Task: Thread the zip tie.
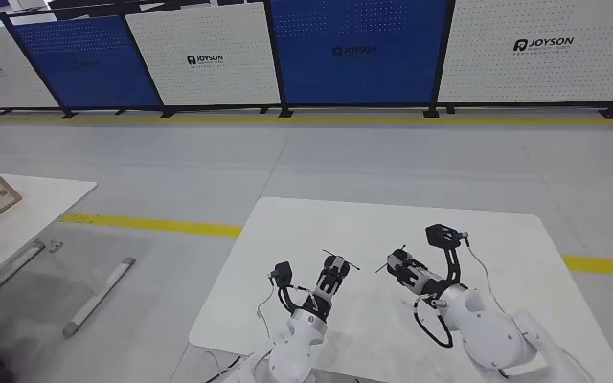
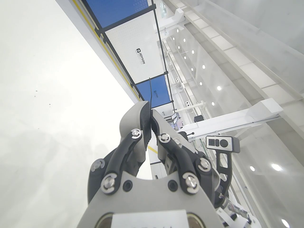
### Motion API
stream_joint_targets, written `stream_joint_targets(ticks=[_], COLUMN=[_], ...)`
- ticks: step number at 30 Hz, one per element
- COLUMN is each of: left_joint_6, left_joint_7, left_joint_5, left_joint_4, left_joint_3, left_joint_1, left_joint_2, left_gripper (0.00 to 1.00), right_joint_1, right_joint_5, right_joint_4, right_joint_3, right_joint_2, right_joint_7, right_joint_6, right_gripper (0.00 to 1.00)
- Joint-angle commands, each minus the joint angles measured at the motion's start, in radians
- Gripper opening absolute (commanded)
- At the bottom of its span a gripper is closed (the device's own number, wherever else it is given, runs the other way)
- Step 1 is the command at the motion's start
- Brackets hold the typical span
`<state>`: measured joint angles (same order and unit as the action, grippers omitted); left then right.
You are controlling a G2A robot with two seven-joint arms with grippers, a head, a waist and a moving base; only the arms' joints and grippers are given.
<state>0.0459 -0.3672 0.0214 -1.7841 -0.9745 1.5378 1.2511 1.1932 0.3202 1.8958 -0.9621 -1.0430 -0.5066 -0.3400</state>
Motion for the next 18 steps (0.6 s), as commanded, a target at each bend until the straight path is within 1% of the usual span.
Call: stream_joint_targets(ticks=[1, 3, 5, 10, 12, 14, 18], left_joint_6=[0.000, 0.000, 0.000, 0.000, 0.000, 0.000, 0.000], left_joint_7=[0.000, 0.000, 0.000, 0.000, 0.000, 0.000, 0.000], left_joint_5=[0.000, 0.000, 0.000, 0.000, 0.000, 0.000, 0.000], left_joint_4=[0.000, 0.000, 0.000, 0.000, 0.000, 0.000, 0.000], left_joint_3=[0.000, 0.000, 0.000, 0.000, 0.000, 0.000, 0.000], left_joint_1=[0.000, 0.000, 0.000, 0.000, 0.000, 0.000, 0.000], left_joint_2=[0.000, 0.000, 0.000, 0.000, 0.000, 0.000, 0.000], left_gripper=[0.00, 0.00, 0.00, 0.00, 0.00, 0.00, 0.00], right_joint_1=[0.000, 0.000, 0.013, 0.055, 0.075, 0.089, 0.089], right_joint_5=[0.000, 0.000, 0.000, -0.035, -0.022, 0.038, 0.038], right_joint_4=[0.000, 0.000, -0.005, 0.006, 0.014, 0.008, 0.008], right_joint_3=[0.000, 0.000, -0.002, -0.023, -0.022, -0.004, -0.004], right_joint_2=[0.000, 0.000, -0.002, -0.013, -0.018, -0.024, -0.024], right_joint_7=[0.000, 0.000, 0.020, 0.146, 0.194, 0.227, 0.227], right_joint_6=[0.000, 0.000, 0.011, 0.000, 0.000, 0.000, 0.000], right_gripper=[0.00, 0.00, 0.00, 0.00, 0.00, 0.00, 0.00])
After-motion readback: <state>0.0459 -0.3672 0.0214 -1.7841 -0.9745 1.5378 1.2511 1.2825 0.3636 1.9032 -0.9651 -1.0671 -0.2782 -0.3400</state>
